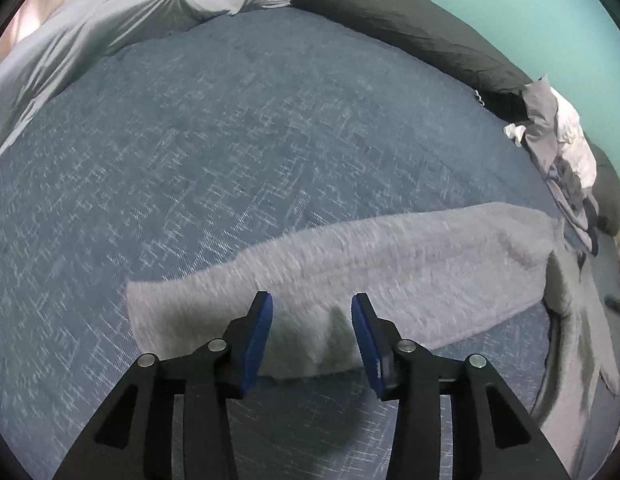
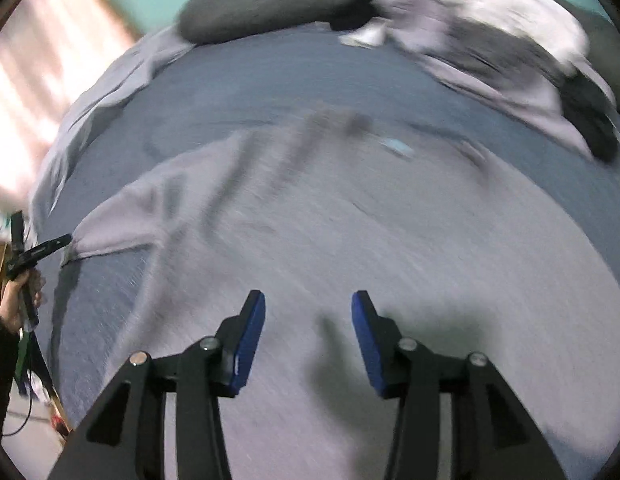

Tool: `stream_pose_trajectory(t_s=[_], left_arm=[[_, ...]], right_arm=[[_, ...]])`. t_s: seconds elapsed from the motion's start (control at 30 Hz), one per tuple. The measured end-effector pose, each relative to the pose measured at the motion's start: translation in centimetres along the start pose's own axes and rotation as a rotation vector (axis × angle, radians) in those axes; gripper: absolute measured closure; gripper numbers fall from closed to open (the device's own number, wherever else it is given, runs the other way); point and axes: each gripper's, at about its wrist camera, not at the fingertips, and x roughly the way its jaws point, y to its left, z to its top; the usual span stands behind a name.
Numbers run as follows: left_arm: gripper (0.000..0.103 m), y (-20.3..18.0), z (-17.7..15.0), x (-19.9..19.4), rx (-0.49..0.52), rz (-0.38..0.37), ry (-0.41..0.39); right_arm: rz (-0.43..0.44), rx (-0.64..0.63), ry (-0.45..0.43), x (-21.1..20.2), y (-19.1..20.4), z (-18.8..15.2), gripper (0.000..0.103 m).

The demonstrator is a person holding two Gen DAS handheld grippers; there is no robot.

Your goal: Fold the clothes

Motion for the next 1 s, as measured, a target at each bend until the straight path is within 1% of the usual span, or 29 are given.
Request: stream_pose_trajectory(t_s=[0.13,0.27,0.33,0.47,0.53,0.57,0.6,0.63,0.67,0.7,0.73,0.77,0.8,0.83,0.87,0.93,1.0], left_arm=[[0.055,0.8,0.8,0.4,0.008,-0.015,0.003],[0.055,0.3,1.2,1.5,0.029,-0.026,0.013],[0.055,-0.2,1.3,2.1,0.043,-0.034,0.022],[0.055,-1.2,1.0,2.9,0.085,-0.024,0.026],[0.055,-1.5,0.9,3.2,0.102,-0.023,0.026],[0.055,-1.7,0.8,3.4,0.116,-0.021,0.028],[0.055,-1.9,0.6,3.6,0.131,-0.016,0.029],[0.056,-2.1,0.5,3.8,0.146,-0.01,0.029],[0.061,-2.2,0.3,3.9,0.161,-0.005,0.029],[0.067,-2.3,0.2,4.0,0.168,0.0,0.029],[0.08,-2.2,0.0,4.0,0.168,0.004,0.027],[0.09,-2.0,-0.1,4.0,0.163,0.002,0.025],[0.095,-1.8,-0.1,3.8,0.156,-0.009,0.022],[0.098,-1.7,-0.2,3.5,0.157,-0.02,0.022],[0.099,-1.7,-0.4,3.4,0.166,-0.024,0.023],[0.1,-1.9,-0.7,3.1,0.188,-0.027,0.029],[0.1,-2.0,-1.0,2.8,0.188,-0.039,0.028]], right_arm=[[0.022,-0.057,0.001,3.7,3.3,5.9,0.057],[-0.007,-0.05,0.004,6.9,4.6,10.0,0.057],[-0.024,-0.05,0.034,8.8,5.4,10.8,0.057],[-0.061,-0.048,0.094,12.6,6.8,12.2,0.057],[-0.098,-0.039,0.131,14.3,7.0,12.4,0.057],[-0.11,-0.034,0.144,15.0,7.0,12.3,0.06],[-0.105,-0.03,0.145,15.3,7.0,12.1,0.065],[-0.1,-0.026,0.146,15.6,6.9,11.9,0.077],[-0.096,-0.024,0.145,15.9,6.9,11.7,0.083],[-0.096,-0.03,0.139,15.9,7.0,11.5,0.087],[-0.09,-0.036,0.127,15.6,7.0,11.4,0.092],[-0.084,-0.042,0.115,15.4,7.0,11.2,0.095],[-0.079,-0.049,0.103,15.1,7.0,11.1,0.096],[-0.075,-0.059,0.093,14.5,7.0,10.9,0.097],[-0.071,-0.07,0.082,13.9,7.0,10.8,0.098],[-0.063,-0.085,0.073,12.8,7.0,10.3,0.098],[-0.055,-0.098,0.072,11.9,7.0,9.6,0.098]])
